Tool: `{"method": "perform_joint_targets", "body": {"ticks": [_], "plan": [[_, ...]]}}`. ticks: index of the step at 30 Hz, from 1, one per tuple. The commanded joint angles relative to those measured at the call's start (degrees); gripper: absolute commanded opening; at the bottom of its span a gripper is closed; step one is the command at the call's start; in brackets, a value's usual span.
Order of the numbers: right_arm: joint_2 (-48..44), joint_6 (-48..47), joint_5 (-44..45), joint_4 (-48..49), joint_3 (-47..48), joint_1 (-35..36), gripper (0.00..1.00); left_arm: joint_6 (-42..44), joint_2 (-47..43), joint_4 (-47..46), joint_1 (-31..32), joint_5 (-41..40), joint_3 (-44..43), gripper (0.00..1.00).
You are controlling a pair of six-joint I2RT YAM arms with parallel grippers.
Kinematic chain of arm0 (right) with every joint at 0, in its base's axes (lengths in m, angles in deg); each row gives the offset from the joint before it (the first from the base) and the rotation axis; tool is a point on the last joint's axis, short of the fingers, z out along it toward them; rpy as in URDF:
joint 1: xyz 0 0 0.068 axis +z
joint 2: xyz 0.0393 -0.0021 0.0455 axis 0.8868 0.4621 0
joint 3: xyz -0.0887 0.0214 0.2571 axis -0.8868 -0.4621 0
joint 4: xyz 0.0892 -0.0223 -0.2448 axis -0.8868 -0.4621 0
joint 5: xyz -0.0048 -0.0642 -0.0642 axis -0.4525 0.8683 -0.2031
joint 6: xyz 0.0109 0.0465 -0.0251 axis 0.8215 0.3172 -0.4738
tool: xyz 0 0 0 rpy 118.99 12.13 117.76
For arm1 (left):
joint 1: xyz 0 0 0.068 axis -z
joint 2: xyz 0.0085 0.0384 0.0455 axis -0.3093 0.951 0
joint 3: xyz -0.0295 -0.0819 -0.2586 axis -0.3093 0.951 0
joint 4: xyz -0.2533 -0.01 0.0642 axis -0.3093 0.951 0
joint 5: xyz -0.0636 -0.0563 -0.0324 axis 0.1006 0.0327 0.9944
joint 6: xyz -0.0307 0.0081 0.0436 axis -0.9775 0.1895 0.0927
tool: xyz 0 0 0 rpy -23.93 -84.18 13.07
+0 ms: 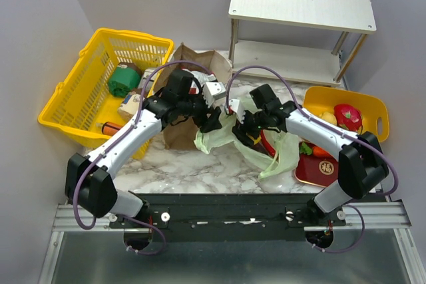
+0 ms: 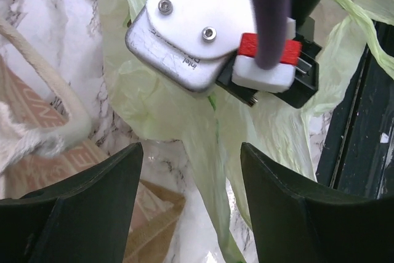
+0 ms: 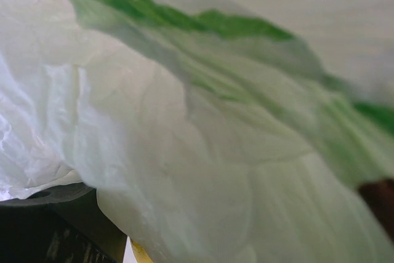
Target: Untie the knot of the grocery bags and take out the mixed food
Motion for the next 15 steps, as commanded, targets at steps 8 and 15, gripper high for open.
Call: {"method": "perform_joint_targets", "body": {"ticks": [8,15], "plan": [[-4.0,-2.2,-0.7,-1.1,-2.8,-0.2,0.58,3.4,0.3,3.5,-0.8,-4.0,-0.3,0.00],[-6.5,-4.3,1.7,-1.9,-8.9,-0.8,0.61,8.5,-5.0,12.5,-7.5,-9.9,0.5,0.00]]}}
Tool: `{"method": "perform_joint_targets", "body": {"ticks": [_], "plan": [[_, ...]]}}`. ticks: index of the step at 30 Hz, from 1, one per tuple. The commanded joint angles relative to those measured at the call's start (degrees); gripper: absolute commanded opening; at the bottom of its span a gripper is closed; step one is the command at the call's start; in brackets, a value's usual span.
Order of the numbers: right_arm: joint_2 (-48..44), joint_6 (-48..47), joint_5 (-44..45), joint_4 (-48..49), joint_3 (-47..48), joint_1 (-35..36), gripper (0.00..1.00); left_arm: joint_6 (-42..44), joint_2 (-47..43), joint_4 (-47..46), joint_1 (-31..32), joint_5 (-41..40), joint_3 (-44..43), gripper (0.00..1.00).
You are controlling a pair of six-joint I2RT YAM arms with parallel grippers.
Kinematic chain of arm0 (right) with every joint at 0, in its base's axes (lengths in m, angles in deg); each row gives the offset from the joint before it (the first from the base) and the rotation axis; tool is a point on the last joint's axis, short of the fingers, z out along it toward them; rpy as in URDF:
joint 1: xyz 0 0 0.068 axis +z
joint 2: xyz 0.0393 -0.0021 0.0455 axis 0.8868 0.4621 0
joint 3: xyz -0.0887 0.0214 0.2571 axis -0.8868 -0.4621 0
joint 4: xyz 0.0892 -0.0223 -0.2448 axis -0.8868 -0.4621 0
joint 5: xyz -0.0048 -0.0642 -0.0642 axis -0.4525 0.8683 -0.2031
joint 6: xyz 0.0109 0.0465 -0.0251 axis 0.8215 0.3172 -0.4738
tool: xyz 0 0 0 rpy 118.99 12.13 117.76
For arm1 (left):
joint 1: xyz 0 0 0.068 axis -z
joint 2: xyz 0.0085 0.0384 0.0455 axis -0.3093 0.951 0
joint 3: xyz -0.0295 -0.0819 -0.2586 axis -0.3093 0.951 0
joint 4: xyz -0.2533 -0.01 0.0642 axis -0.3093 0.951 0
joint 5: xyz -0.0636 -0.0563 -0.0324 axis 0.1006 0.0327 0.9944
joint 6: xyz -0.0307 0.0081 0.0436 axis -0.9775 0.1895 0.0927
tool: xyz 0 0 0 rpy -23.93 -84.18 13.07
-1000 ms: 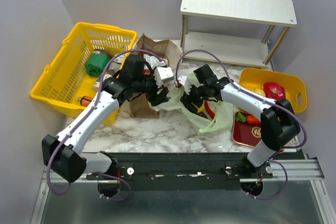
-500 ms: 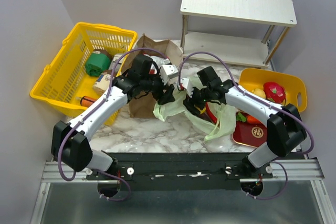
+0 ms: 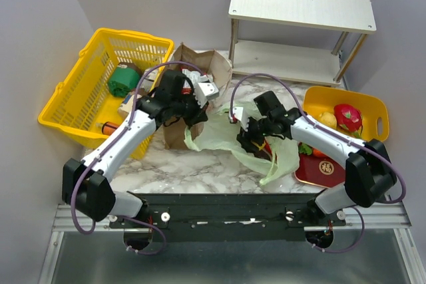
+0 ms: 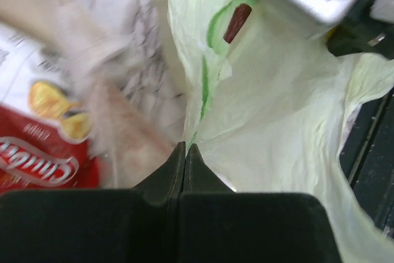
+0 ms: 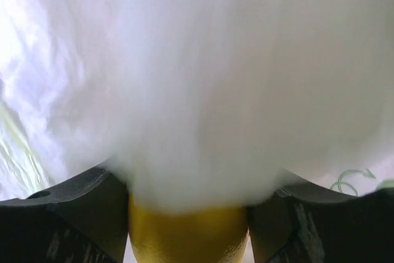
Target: Untie the knot of the grocery bags and take out the mixed food
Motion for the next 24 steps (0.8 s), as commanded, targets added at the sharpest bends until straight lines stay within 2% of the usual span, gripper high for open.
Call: {"method": "perform_joint_targets", "body": {"ticks": [1,6,9,14,20,24], "plan": [[-1.5,-1.8,1.9,-1.9,-3.3,-0.9,0.61,4.9,-3.5,8.2,-4.6,-6.3,0.1,0.00],[2.0,-1.0,3.9,-1.7,-2.6,-1.6,0.63,7.2,-5.5,8.3,-5.4,-6.4,2.7,0.00],[6.1,0.4,4.7,-1.8,-0.5,-1.7,0.63,6.3,-4.7,8.8,-5.2,-0.2,2.1,0.00],[9.1,1.4,5.7,-1.3,2.2,-1.7,0.63,5.0,-3.2,9.4,-2.9,5.3,1.4,0.00],[-4.4,-4.5,-6.5,-3.1,4.6,-2.1,0.57,3.0,-2.2,7.2,-1.4,3.7,0.7,0.00],[-10.2,-8.5,-17.0,-10.2,7.1,-2.9,0.57,-1.4,-0.5,3.6,-1.5,3.8,-1.0,0.00]]}}
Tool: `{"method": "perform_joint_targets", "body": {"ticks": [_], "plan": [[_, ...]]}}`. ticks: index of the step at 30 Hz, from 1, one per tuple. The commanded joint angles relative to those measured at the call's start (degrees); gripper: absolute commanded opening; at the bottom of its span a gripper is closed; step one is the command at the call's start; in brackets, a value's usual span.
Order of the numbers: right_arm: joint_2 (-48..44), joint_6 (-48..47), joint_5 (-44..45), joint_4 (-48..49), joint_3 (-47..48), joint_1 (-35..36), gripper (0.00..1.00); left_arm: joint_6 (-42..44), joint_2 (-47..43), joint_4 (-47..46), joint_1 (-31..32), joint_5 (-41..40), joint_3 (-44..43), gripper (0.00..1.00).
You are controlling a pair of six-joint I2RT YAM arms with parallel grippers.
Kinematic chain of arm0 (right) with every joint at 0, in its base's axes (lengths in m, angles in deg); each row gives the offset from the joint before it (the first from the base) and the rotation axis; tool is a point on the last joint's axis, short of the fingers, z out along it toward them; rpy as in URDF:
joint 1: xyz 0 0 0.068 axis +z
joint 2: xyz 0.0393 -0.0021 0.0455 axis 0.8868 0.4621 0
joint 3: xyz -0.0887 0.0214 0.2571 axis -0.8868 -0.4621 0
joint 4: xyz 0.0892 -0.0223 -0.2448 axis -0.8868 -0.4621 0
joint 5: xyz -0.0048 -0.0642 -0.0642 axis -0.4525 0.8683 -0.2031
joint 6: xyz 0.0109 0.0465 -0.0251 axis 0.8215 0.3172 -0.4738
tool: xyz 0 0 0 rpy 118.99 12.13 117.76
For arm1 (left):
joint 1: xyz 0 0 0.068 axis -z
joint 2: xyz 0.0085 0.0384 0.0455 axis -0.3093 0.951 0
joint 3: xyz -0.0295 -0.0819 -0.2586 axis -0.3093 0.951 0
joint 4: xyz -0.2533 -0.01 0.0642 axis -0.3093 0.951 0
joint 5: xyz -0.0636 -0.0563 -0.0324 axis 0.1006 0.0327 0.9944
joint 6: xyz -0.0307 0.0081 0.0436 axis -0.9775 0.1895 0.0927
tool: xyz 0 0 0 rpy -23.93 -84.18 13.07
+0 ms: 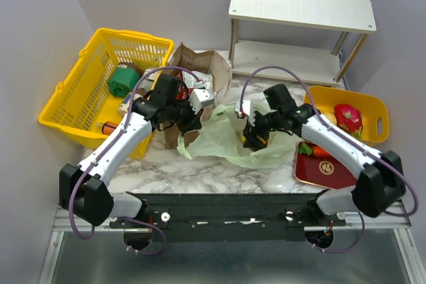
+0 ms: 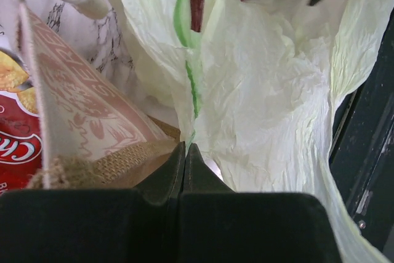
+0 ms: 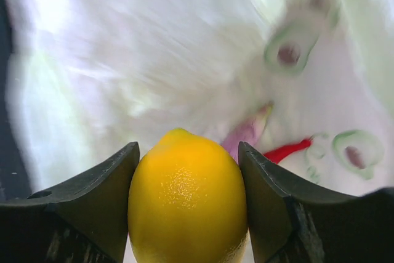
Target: Untie the knot of the grocery bags and take out the mixed food
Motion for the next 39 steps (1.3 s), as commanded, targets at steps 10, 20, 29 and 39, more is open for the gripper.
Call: {"method": "perform_joint_targets", "body": {"ticks": [10,20,29,39], "plan": [[-7.9,14.3,-20.1,2.7,11.3,-13.8,0.54,-8.8,7.0,-6.9,0.0,2.7,-7.5,0.00],[-6.9,29.1,-1.4,8.8,13.8,-37.6,0.55,-9.7,7.8,-8.2,0.0,2.0,-7.0,0.00],[4.1,34.4,-1.8,7.3,12.1,-48.9,0.55,-10.1,7.4,-8.5,0.1,2.3,-6.7,0.01],[14.3,34.4,4.2,10.0,12.3,-50.9,0.70,-10.0,5.8,-8.6,0.1,1.4,-4.8,0.04]]}}
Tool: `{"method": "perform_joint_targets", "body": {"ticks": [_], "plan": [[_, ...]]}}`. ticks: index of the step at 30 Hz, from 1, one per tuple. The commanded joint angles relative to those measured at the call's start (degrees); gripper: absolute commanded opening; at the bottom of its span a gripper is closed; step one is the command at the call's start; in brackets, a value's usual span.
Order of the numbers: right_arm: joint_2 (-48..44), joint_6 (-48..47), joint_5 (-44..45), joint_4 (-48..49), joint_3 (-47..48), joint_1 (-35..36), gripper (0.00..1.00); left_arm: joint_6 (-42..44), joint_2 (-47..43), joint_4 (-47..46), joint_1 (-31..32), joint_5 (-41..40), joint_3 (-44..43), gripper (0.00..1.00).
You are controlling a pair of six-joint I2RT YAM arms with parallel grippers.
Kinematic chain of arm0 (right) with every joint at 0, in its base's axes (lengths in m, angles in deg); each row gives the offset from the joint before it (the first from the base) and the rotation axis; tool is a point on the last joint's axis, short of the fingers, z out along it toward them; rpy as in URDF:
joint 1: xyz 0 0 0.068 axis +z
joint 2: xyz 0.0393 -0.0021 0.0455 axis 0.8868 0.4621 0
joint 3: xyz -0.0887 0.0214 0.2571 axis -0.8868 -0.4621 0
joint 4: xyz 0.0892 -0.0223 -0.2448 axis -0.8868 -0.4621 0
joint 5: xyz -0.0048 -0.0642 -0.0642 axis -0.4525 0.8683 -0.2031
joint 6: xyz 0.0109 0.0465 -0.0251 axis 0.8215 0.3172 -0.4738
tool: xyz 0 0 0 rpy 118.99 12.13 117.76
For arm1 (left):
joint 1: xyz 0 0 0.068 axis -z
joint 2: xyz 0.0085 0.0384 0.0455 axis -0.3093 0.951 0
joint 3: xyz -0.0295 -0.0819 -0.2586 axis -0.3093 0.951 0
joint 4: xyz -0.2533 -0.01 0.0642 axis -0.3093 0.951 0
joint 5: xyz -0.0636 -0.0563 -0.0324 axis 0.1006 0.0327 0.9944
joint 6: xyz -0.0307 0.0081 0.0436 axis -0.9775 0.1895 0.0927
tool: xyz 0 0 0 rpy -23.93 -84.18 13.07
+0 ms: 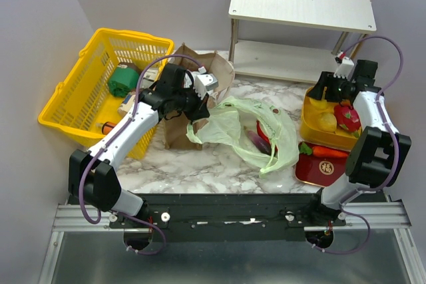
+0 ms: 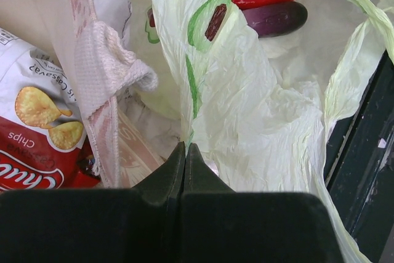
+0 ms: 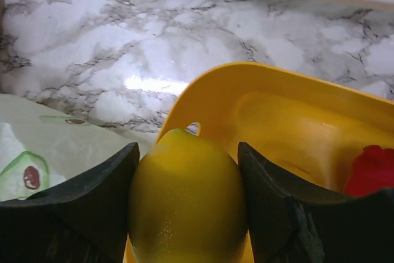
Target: Untie the knot of the grocery bags and take out the mixed food
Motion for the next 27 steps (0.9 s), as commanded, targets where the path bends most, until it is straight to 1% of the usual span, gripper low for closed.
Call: {"method": "perform_joint_targets", "body": {"ticks": [1,2,4,8,9,10,12,13,14,15,16,17,18,19,20,21,22,23,25,26,27], "plan": [[2.9,1.3,4.3,1.9,0.1,-1.8,0.89,-0.4,-1.6,-1.4,0.0,0.3,1.2,0.04],[3.4,1.3,5.1,2.1,0.0,-1.8,0.99,-0.4,-1.5,-1.5,0.0,0.0,1.3,0.04],[3.4,1.7,4.2,2.4,0.4,-1.8,1.00,-0.3,-1.6,-1.5,0.0,0.0,1.4,0.04],[0.6,2.8,-3.1,2.6,1.7,-1.8,1.00,-0.7,-1.5,-1.5,0.1,0.2,1.5,0.05],[-1.9,3.0,-4.5,2.7,1.5,-1.7,1.00,-0.6,-1.6,-1.5,0.0,0.3,1.5,0.05],[-3.3,2.9,-7.9,2.9,1.1,-1.6,1.00,-0.7,-1.4,-1.7,0.0,0.3,1.5,0.05],[-6.9,0.8,-9.9,3.0,0.0,0.5,1.00,-0.9,-1.4,-1.7,0.1,0.4,1.4,0.05],[-10.8,-1.1,-13.3,3.0,-1.4,1.9,1.00,-1.0,-1.2,-1.7,0.1,0.5,1.1,0.05],[-13.6,-7.0,-15.1,2.8,-2.2,5.8,1.00,-1.1,-1.1,-1.7,0.0,0.7,1.0,0.05],[-16.0,-10.4,-16.0,1.9,-3.3,8.7,1.00,-1.2,-1.0,-1.8,0.1,0.7,0.9,0.05],[-20.7,-16.4,-15.8,1.4,-4.9,11.8,1.00,-1.5,-0.6,-2.0,0.0,1.2,0.7,0.05],[-22.4,-19.2,-15.8,0.7,-5.6,19.2,1.00,-1.7,-0.5,-2.2,0.0,1.5,0.7,0.05],[-23.7,-21.4,-15.1,-1.1,-6.0,23.0,1.00,-2.2,-0.2,-2.4,0.1,1.8,0.6,0.05],[-24.7,-22.5,-11.5,-1.1,-6.6,26.6,1.00,-3.1,0.2,-2.8,0.0,2.2,0.3,0.05],[-25.2,-22.7,-10.3,-1.0,-7.9,32.4,1.00,-3.6,0.6,-3.1,0.1,2.8,0.0,0.05],[-25.0,-23.3,-10.9,-2.9,-8.2,33.9,1.00,-4.2,0.9,-3.3,0.1,3.0,-0.1,0.05],[-24.9,-25.4,-17.3,-4.8,-8.7,34.4,1.00,-5.1,1.3,-3.7,0.1,3.4,-0.6,0.05],[-24.3,-26.9,-17.7,-5.3,-10.5,36.0,0.97,-5.4,1.7,-3.8,0.1,3.6,-0.8,0.05],[-23.4,-26.1,-13.7,-5.0,-12.5,37.3,0.87,-6.1,1.8,-4.1,0.1,3.7,-1.4,0.05],[-22.8,-28.8,-13.1,-5.8,-13.3,38.0,0.75,-6.2,1.8,-4.1,0.1,3.7,-1.4,0.05],[-22.6,-30.8,-12.3,-6.8,-15.6,38.6,0.69,-6.3,1.9,-4.3,0.1,3.9,-1.4,0.05]]}}
